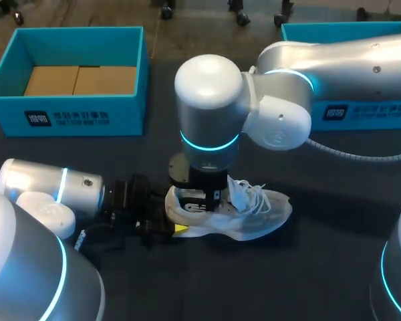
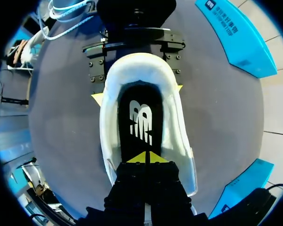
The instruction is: Take the shoe out of the shoebox, open the shoe tongue, remove and reinsert the insole, then place the shoe into the shoebox
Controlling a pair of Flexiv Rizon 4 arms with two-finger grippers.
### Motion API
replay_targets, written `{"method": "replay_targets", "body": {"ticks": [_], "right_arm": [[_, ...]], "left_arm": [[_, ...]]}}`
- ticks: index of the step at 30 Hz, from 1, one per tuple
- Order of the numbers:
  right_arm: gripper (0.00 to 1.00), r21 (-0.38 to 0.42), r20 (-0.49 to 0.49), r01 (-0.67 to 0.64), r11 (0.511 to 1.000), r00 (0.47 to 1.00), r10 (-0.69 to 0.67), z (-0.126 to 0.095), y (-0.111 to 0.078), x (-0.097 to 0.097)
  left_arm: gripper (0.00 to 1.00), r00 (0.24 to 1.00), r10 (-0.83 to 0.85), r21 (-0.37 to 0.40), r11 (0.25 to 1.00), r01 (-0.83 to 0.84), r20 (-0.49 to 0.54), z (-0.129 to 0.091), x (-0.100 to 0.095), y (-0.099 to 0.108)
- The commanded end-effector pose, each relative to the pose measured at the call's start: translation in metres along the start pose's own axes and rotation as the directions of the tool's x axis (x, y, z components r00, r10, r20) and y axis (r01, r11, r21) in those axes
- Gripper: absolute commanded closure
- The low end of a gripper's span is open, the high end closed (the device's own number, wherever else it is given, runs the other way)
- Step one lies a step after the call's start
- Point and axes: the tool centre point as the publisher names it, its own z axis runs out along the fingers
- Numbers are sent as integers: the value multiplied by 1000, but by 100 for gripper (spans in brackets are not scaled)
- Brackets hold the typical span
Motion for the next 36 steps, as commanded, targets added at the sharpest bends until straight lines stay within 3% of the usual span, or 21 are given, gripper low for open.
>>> {"method": "replay_targets", "body": {"ticks": [1, 13, 20, 26, 27, 28, 30, 34, 36], "right_arm": [[100, 10, -1, 14, 1000, 1000, -14, -6, -2, -5], [100, 4, -31, 47, 999, 998, -47, -4, 5, -13], [100, 13, -73, 27, 1000, 997, -26, 7, -2, 3], [100, 15, -67, 12, 1000, 998, -11, 6, 0, 5], [96, 15, -65, 12, 1000, 998, -11, 6, 0, 5], [83, 21, -52, 6, 1000, 999, -5, 5, 0, 4], [68, 22, -42, -2, 1000, 999, 3, 5, 0, 2], [53, 22, -26, -17, 1000, 999, 18, 6, 0, -2], [52, 21, -24, -14, 1000, 1000, 14, 8, 1, -3]], "left_arm": [[100, 1000, -1, -2, 1000, 1, 2, 0, 1, 2], [100, 1000, -1, -2, 1000, 1, 2, 0, 1, 2], [100, 1000, -1, -2, 1000, 1, 2, 0, 1, 2], [100, 1000, -1, -2, 1000, 1, 2, 0, 1, 2], [100, 1000, -1, -2, 1000, 1, 2, 0, 1, 2], [100, 1000, -1, -2, 1000, 1, 2, 0, 1, 2], [100, 1000, -1, -2, 1000, 1, 2, 0, 1, 2], [100, 1000, -1, -2, 1000, 1, 2, 0, 1, 2], [100, 1000, -1, -2, 1000, 1, 2, 0, 1, 2]]}}
